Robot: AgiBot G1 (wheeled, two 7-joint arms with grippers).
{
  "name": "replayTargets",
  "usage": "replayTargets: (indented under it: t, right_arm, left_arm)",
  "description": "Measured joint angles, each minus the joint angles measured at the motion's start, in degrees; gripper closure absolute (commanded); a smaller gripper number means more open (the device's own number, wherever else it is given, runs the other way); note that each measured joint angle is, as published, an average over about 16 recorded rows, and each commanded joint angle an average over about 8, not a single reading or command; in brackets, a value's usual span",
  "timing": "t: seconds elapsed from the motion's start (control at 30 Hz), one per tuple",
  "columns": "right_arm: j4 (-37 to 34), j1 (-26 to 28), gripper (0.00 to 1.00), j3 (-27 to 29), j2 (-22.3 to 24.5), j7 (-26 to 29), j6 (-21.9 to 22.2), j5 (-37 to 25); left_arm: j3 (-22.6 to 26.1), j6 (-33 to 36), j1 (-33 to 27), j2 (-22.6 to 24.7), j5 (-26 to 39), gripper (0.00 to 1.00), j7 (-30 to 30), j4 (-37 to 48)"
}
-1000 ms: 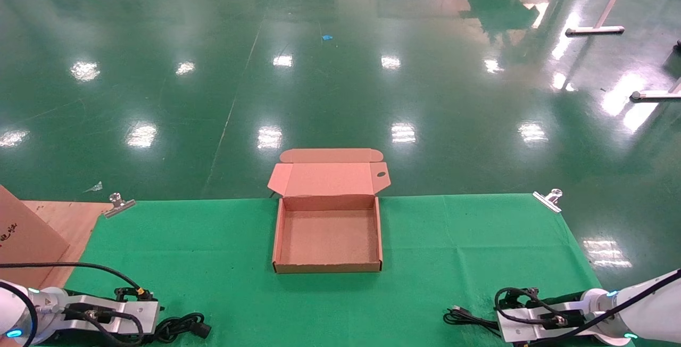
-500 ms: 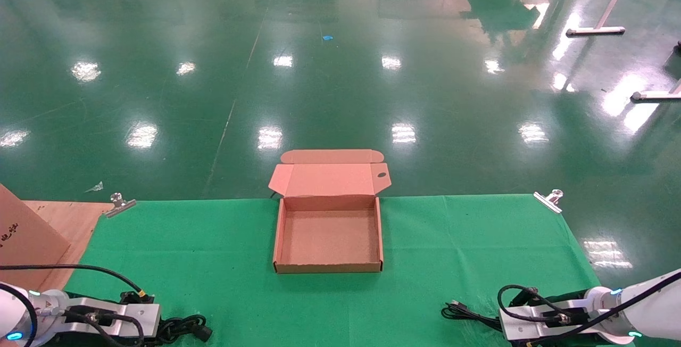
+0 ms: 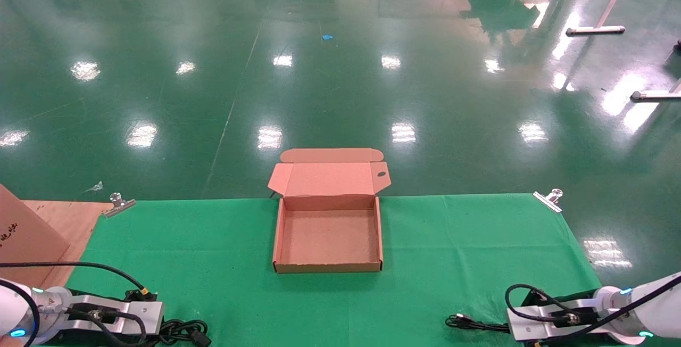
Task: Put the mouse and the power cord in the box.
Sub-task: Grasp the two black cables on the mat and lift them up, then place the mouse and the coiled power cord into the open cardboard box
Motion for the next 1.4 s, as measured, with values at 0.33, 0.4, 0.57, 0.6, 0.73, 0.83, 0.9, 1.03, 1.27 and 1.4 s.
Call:
replayTargets:
  t: [0.33, 0.4, 0.57, 0.6, 0.73, 0.83, 0.9, 1.03, 1.27, 1.4]
  right_arm:
    - [3.34, 5.28, 1.0, 0.0, 0.09, 0.08, -3.08, -0.01]
    - [4.36, 6.63, 1.0, 0.02, -0.2, 0.5, -3.87, 0.02]
    - [7.46, 10.03, 1.0, 0.23, -1.37, 2.34, -5.76, 0.32]
    - [8.18, 10.71, 1.0, 0.29, -1.65, 2.83, -6.1, 0.41]
    - [11.36, 13.41, 1.0, 0.62, -2.78, 5.19, -7.28, 0.84]
    - [13.98, 15.41, 1.0, 0.89, -3.61, 7.19, -7.93, 1.16]
    - [15.8, 16.7, 1.0, 1.07, -4.14, 8.52, -8.2, 1.34]
    - [19.32, 18.94, 1.0, 1.36, -5.17, 11.07, -8.37, 1.55]
    - [23.74, 21.37, 1.0, 1.58, -6.74, 14.42, -7.77, 1.51]
    - [25.01, 21.75, 1.0, 1.69, -7.26, 15.41, -7.49, 1.59]
  left_arm:
    - [0.04, 1.96, -4.19, -0.12, 0.07, 1.0, 0.25, -1.57]
    - [0.03, 2.47, -5.53, -0.08, 0.07, 1.0, 0.2, -2.09]
    - [-0.03, 3.62, -9.4, 0.45, 0.03, 1.0, -0.18, -3.61]
    - [-0.05, 3.82, -10.23, 0.63, 0.02, 1.0, -0.31, -3.93]
    - [-0.19, 4.66, -13.63, 1.59, -0.14, 1.0, -0.85, -5.21]
    - [-0.36, 5.33, -16.11, 2.52, -0.37, 1.0, -1.22, -6.14]
    - [-0.51, 5.75, -17.68, 3.21, -0.57, 1.0, -1.44, -6.73]
    - [-0.81, 6.28, -20.47, 4.79, -0.98, 1.0, -1.85, -7.71]
    - [-1.25, 6.17, -23.55, 7.67, -1.63, 1.0, -1.96, -8.62]
    - [-1.49, 5.41, -24.01, 9.08, -1.97, 1.0, -1.62, -8.52]
